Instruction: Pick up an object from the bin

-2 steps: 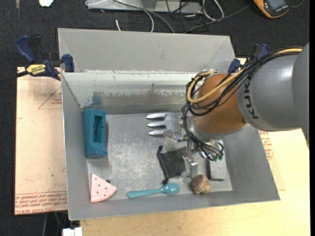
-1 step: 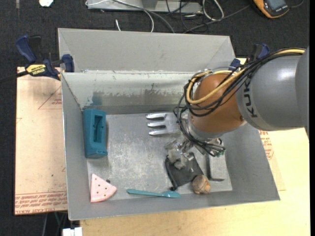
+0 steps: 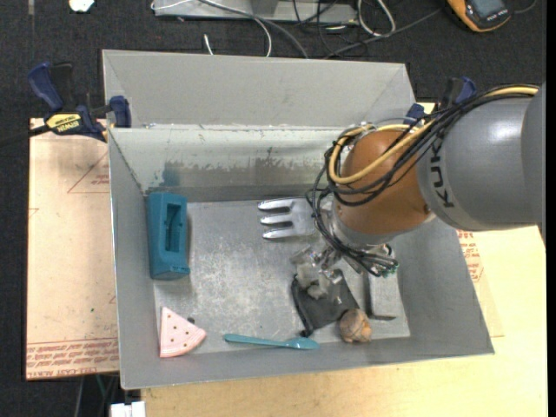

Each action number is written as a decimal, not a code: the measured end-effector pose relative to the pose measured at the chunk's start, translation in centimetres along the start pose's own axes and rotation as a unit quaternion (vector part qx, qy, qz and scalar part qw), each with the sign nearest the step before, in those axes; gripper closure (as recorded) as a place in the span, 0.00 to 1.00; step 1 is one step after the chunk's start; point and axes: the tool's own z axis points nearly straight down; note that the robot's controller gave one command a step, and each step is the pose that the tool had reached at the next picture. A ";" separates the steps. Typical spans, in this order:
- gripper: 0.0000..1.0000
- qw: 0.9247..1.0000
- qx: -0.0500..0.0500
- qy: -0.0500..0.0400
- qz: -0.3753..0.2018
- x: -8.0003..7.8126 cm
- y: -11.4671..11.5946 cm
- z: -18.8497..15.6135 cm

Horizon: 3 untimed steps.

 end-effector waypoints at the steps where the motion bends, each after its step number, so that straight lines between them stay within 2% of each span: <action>1: 1.00 1.000 -0.002 0.002 -0.011 0.4 0.7 -5.8; 2: 1.00 1.000 0.001 -0.001 -0.010 0.5 0.7 -10.1; 3: 1.00 1.000 -0.002 0.001 -0.004 0.6 1.1 -16.4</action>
Offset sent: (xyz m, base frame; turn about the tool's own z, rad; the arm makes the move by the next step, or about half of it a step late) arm -0.0230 -0.0038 0.0555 0.0001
